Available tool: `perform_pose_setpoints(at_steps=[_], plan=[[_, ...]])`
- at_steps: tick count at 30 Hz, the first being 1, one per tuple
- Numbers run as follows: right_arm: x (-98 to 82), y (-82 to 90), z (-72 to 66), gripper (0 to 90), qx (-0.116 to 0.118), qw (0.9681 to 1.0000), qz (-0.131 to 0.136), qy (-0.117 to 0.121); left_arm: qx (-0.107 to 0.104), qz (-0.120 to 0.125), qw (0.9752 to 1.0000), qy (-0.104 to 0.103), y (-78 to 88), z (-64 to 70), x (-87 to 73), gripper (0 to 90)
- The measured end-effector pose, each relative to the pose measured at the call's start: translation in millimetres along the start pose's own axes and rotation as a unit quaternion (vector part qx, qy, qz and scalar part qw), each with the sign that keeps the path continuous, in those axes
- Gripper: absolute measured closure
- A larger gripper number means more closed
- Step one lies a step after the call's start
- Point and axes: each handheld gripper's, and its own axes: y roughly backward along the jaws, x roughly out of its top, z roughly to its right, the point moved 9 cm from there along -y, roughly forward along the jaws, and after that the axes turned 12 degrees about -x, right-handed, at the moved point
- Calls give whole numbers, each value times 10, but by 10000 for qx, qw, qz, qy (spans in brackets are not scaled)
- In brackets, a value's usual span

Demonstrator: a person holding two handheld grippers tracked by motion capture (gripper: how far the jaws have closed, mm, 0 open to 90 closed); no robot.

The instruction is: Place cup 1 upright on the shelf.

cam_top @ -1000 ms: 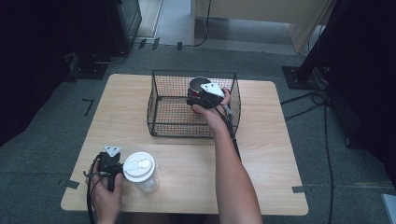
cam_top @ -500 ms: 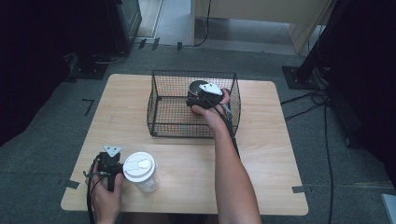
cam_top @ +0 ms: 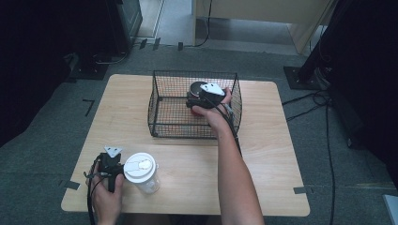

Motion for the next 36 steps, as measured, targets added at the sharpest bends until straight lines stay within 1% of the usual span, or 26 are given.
perform_pose_setpoints(at_steps=[3,4,5,6,7,9,10,12,13,14,17,19,20,27,31,35,36], plan=[[99,33,28,0,11,9998,160,-74,0,-1,10000,1,0,0,0,1],[144,49,31,0,28,9997,214,-66,0,-3,10000,1,0,0,0,0],[144,49,31,0,28,9997,214,-66,0,-3,10000,1,0,0,0,1],[208,74,32,0,31,9996,277,-29,1,0,10000,3,0,0,0,1],[208,74,32,0,31,9996,277,-29,1,0,10000,3,0,0,0,1],[297,112,29,0,45,9992,383,-62,0,1,10000,3,0,0,0,1],[379,158,17,0,77,9988,477,-107,3,-1,10000,-3,0,-1,0,1],[458,216,8,0,105,9981,577,-164,1,2,10000,0,0,0,0,1],[458,216,8,0,105,9981,577,-164,1,2,10000,0,0,0,0,1],[501,265,1,0,129,9977,641,-189,3,-2,10000,-5,0,-1,0,1],[546,361,-21,0,213,9970,713,-197,1,0,10000,-1,0,0,0,1],[553,425,-32,0,211,9973,671,-223,0,0,10000,0,0,0,0,1],[561,464,-41,0,239,9970,698,-252,0,9,10000,6,-1,1,1,1],[509,725,-59,0,307,9966,761,-102,1,6,10000,4,-1,0,1,1],[465,836,-67,0,300,9965,781,-12,2,7,10000,4,-1,0,1,1],[418,938,-114,0,384,9962,779,5,2,9,10000,4,-1,0,1,1],[374,1003,-153,0,428,9960,779,97,2,6,10000,4,-1,0,1,1]])
